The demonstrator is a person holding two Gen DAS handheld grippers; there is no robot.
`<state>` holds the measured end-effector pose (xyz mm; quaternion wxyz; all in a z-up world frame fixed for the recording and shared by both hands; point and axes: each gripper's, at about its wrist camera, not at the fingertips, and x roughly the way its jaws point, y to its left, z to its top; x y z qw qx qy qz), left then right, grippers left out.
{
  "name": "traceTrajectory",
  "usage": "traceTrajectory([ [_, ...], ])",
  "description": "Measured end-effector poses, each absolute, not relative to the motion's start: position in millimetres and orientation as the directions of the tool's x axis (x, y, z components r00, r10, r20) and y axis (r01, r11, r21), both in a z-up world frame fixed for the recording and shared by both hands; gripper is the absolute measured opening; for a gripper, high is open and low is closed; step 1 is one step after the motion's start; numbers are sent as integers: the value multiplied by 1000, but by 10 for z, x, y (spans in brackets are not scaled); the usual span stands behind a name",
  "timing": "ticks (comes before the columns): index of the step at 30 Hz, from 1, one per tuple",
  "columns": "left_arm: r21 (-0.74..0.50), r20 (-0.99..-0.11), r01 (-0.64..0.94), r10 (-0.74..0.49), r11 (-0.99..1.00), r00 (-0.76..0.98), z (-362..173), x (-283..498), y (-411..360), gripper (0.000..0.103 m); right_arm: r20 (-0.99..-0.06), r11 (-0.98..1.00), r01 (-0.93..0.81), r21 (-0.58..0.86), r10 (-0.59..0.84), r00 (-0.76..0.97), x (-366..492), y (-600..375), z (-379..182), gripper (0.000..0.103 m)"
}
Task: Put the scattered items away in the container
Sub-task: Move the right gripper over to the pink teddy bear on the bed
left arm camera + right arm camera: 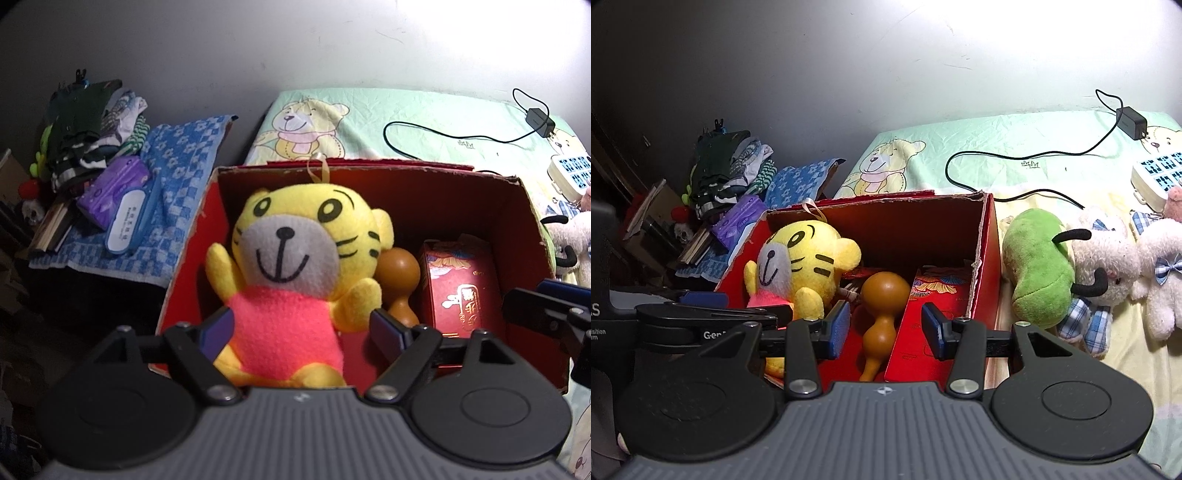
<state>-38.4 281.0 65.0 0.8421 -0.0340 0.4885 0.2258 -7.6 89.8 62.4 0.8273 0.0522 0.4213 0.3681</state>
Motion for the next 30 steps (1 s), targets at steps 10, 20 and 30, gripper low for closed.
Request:
traceTrajectory([
  [10,186,-826,-409,367,893,427,725,-346,2771,82,-647,721,-574,389,657,387,-100,885,665,47],
  [20,186,-823,-411,370,892,430,789,-353,2707,82,-634,718,-584,378,661,401,-114,818,704,47],
  [30,184,-819,-390,360,903,447,872,-278,2507,82,-622,710,-587,389,673,401,-98,662,748,47],
])
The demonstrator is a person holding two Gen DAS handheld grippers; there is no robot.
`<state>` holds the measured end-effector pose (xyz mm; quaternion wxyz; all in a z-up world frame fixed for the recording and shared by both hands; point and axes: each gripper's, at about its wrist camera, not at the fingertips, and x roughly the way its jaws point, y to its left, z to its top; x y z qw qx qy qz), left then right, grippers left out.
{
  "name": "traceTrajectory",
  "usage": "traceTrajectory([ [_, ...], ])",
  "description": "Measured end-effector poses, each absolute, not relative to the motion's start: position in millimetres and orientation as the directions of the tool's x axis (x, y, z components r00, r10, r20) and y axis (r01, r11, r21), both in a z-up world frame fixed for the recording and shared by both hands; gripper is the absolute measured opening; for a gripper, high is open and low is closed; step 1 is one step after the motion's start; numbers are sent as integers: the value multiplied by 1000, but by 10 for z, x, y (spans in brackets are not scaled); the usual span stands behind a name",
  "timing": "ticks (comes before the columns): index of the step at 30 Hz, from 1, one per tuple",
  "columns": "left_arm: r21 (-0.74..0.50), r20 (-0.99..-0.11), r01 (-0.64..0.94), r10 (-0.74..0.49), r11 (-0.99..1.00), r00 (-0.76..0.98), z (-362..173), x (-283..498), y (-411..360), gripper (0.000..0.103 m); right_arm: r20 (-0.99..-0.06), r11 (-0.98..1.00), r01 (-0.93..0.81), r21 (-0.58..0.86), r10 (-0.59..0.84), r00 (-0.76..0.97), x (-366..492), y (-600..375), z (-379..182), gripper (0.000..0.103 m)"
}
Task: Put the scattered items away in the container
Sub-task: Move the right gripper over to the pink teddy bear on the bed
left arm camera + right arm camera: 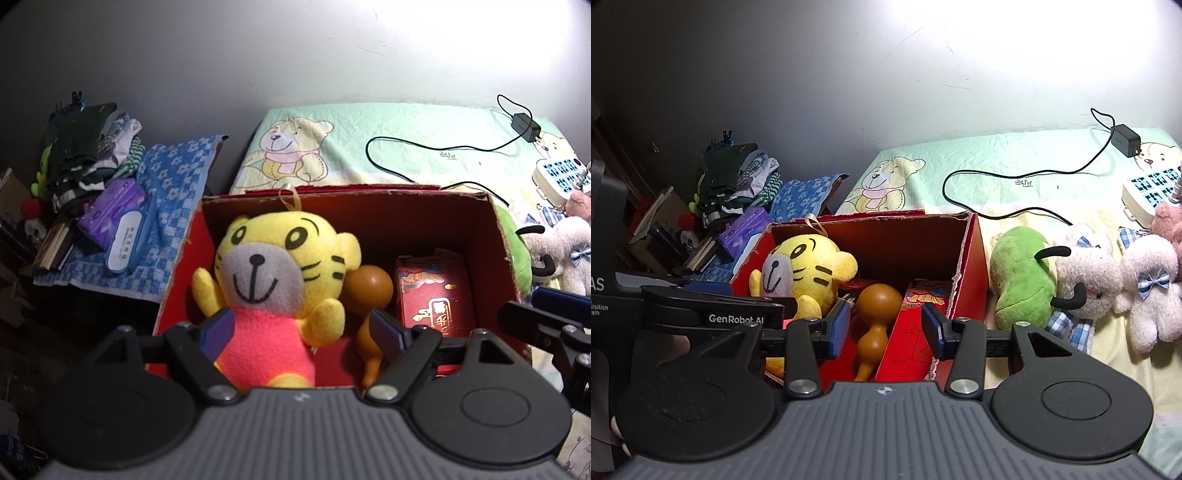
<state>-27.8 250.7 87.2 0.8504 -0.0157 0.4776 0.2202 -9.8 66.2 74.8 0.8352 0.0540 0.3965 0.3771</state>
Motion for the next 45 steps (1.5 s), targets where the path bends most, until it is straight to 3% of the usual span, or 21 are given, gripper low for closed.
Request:
traceTrajectory([
  [19,182,-813,-258,293,949,503,908,80,1569,81,-627,767,-468,439,634,452,137,-303,618,47],
  [34,5,-812,14,-4,1000,583,746,412,446,78,-678,861,-240,448,502,536,417,-1594,411,47],
  [39,-156,-802,74,-170,985,573,601,694,252,78,-673,877,-213,431,470,571,633,-1859,467,47],
  [45,-220,-782,92,-232,971,579,565,1152,43,77,-663,881,-185,435,452,596,1015,-2074,428,47],
])
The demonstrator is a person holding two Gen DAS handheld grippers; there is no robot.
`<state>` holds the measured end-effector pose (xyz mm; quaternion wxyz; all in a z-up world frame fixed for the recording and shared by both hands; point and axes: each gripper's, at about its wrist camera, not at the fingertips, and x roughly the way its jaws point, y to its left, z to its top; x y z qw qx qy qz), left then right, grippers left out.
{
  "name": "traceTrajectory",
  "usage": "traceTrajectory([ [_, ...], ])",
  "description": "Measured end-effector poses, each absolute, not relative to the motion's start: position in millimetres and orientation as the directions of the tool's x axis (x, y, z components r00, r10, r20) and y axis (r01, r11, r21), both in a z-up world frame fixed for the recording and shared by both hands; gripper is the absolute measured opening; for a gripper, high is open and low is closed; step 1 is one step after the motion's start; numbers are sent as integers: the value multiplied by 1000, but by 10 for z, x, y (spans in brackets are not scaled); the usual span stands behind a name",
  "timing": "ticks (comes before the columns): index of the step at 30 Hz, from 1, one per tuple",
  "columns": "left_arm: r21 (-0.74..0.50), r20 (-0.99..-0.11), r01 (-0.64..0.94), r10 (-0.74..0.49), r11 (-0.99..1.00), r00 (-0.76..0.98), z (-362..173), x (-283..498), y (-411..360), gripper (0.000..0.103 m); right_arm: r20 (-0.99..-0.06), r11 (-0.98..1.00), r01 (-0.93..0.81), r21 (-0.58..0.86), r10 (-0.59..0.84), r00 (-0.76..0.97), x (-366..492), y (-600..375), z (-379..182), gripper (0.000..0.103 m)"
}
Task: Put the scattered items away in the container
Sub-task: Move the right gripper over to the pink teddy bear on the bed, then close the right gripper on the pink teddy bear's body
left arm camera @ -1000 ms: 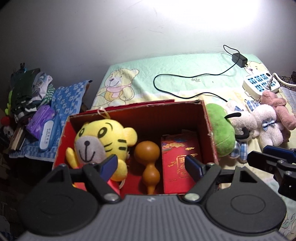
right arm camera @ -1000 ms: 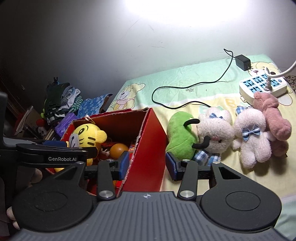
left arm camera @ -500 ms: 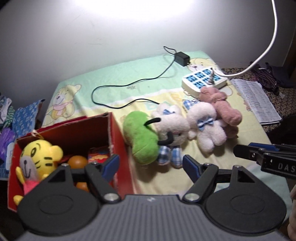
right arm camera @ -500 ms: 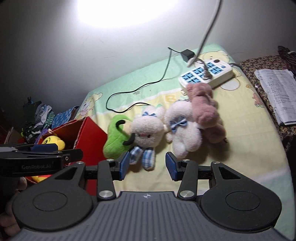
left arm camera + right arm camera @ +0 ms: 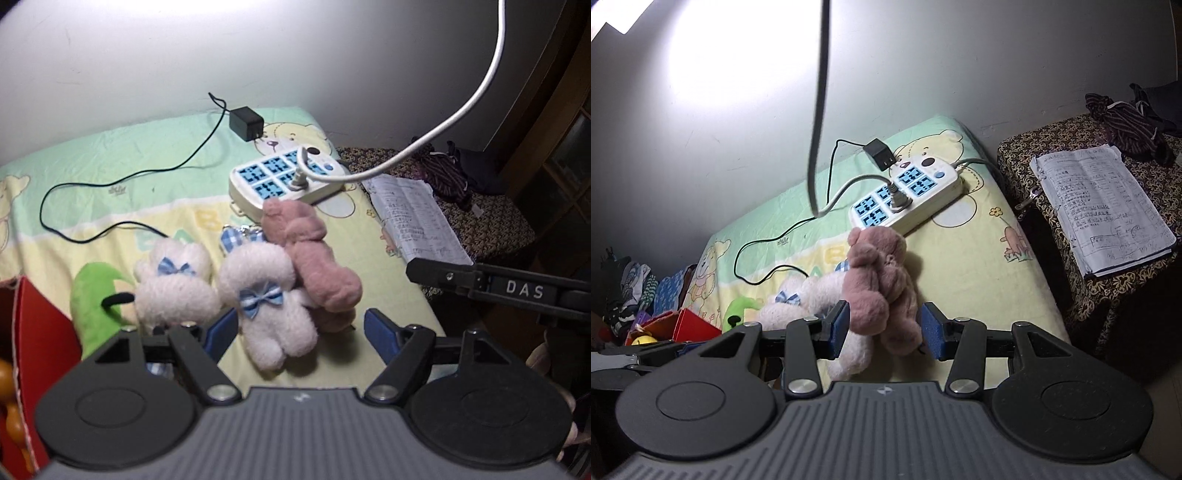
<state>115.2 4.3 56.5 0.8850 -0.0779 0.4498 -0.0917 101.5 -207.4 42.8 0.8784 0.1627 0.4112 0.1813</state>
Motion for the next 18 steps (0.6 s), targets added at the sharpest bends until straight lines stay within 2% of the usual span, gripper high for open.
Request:
traceTrajectory([
  [4,-215,-788,85,-224,973,573,473,1431,-112,75,-666,865,-116,488,455,591,1317,-2248,276,44],
  [7,-178,-820,82,-194,981,539,329,1629,-217,56,-665,846,-91,525,475,576,1485,-2315,158,43],
  [8,-187,-834,86,-205,979,512,263,1707,-239,41,-667,842,-89,532,481,568,1541,-2320,115,43],
  [11,-220,-857,78,-231,972,461,112,1857,-266,40,-674,830,-78,553,500,544,1675,-2323,-25,43],
  [16,-181,-873,70,-193,981,448,-41,1993,-311,40,-659,776,-60,627,570,490,1858,-2323,-262,44],
  [18,-186,-875,75,-199,980,442,-96,2049,-297,35,-646,747,-56,662,607,462,1922,-2297,-359,44],
])
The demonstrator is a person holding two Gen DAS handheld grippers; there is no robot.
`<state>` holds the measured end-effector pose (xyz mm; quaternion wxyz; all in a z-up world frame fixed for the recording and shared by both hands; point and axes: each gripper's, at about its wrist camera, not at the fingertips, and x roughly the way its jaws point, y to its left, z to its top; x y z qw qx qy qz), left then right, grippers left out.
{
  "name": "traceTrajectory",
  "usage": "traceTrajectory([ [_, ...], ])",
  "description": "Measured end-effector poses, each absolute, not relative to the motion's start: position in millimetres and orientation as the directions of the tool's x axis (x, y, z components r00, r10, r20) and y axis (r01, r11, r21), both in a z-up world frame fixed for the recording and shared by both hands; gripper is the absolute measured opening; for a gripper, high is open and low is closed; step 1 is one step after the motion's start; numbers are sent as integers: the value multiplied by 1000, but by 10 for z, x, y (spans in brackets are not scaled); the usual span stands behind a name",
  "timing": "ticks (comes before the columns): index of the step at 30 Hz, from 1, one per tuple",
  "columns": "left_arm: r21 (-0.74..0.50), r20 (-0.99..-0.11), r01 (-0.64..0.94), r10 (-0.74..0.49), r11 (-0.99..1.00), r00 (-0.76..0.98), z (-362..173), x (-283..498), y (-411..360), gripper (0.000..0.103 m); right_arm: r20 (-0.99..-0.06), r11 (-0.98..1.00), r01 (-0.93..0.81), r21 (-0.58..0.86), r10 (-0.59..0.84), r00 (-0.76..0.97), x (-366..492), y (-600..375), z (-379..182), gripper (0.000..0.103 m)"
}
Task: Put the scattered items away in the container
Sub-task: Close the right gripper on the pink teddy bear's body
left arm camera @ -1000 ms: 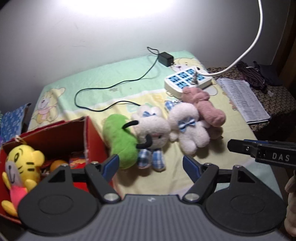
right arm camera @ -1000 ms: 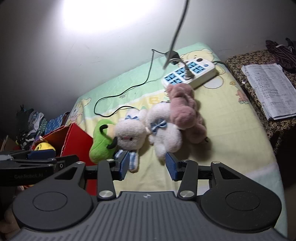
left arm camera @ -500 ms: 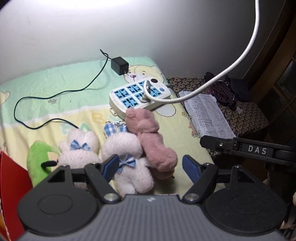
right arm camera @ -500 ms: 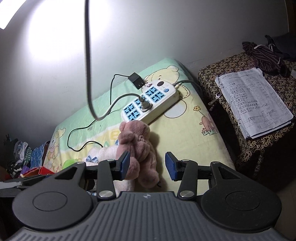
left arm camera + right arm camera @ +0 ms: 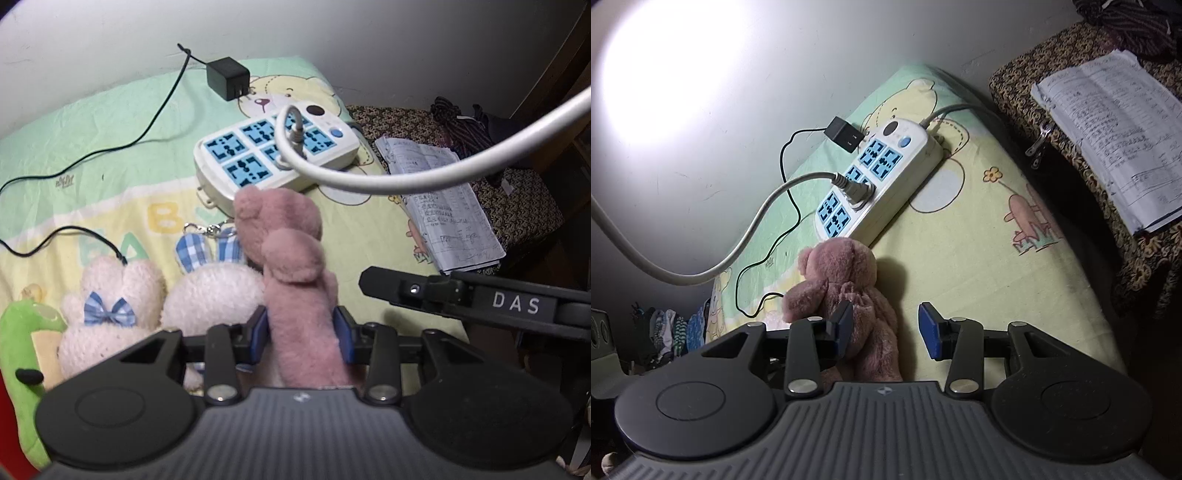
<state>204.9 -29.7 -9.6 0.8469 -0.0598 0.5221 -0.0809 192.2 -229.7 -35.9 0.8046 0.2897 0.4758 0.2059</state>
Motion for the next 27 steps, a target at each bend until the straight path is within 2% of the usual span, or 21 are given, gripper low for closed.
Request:
traceTrajectory([
  [7,-215,-866,87,-231,973,443,-140,2136,-194,33,-603,695,-103,712,680,417,2086,-2115,-510,44],
  [12,-220,-861,101,-242,970,447,-142,2153,-196,28,-569,657,-108,746,713,410,2194,-2024,-616,49],
  [14,-227,-861,101,-248,969,445,-130,2139,-199,26,-562,646,-107,755,724,400,2215,-1993,-631,48],
  [15,-238,-857,106,-260,965,445,-112,2125,-195,25,-556,639,-108,762,730,397,2215,-1995,-629,40],
  [16,-248,-855,115,-273,962,442,-91,2105,-195,25,-545,625,-107,773,741,391,2207,-2005,-622,37],
  [27,-336,-811,234,-407,912,421,222,1556,-332,25,-554,627,-71,776,731,398,1734,-2331,-273,36],
])
